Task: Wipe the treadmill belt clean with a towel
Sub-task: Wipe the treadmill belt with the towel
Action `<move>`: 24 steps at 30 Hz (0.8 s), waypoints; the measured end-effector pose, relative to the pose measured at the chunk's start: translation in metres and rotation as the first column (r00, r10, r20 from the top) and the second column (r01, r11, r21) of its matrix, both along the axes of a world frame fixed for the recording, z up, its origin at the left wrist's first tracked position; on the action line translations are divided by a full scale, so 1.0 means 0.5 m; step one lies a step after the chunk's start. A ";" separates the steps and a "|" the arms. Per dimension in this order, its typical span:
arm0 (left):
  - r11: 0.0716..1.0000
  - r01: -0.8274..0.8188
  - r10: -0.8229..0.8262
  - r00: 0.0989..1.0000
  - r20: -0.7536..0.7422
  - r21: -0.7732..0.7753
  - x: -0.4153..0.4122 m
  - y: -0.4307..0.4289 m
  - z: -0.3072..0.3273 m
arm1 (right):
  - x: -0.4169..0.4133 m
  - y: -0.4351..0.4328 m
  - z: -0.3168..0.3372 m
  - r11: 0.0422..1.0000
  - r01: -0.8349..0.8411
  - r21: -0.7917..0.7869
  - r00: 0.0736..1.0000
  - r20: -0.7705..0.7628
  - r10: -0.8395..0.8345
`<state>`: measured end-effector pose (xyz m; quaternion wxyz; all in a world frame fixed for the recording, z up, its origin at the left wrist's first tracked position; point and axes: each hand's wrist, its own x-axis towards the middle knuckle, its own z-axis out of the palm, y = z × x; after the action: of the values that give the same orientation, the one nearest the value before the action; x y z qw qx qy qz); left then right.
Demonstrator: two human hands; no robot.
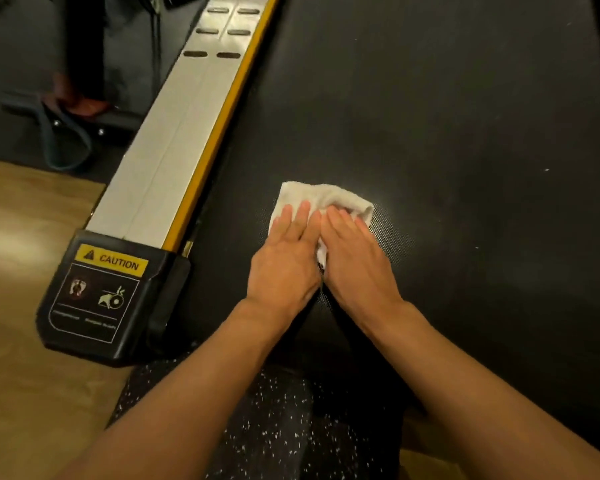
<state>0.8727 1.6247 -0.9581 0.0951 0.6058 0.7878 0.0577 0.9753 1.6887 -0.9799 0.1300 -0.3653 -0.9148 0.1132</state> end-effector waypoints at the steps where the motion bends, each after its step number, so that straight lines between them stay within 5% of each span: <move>1: 1.000 -0.010 0.010 1.000 -0.005 0.018 -0.002 0.003 -0.007 | -0.002 0.000 -0.004 1.000 0.011 0.014 0.999 -0.037 -0.010; 11: 0.994 -0.077 0.071 0.995 0.075 0.078 0.018 0.001 0.003 | 0.012 -0.015 0.031 0.995 0.026 -0.096 0.991 -0.132 -0.038; 19: 0.996 -0.087 0.087 0.996 0.021 0.028 -0.011 0.019 0.017 | -0.029 0.017 0.046 0.971 0.058 -0.233 0.997 -0.032 -0.068; 24: 0.985 -0.109 0.110 0.994 0.002 0.131 -0.009 0.015 -0.007 | -0.032 0.010 0.042 0.982 0.044 -0.185 0.988 -0.135 -0.070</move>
<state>0.8684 1.6320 -0.9616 0.0495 0.5666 0.8147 0.1128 0.9594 1.6937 -0.9589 0.1634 -0.3928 -0.8784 0.2178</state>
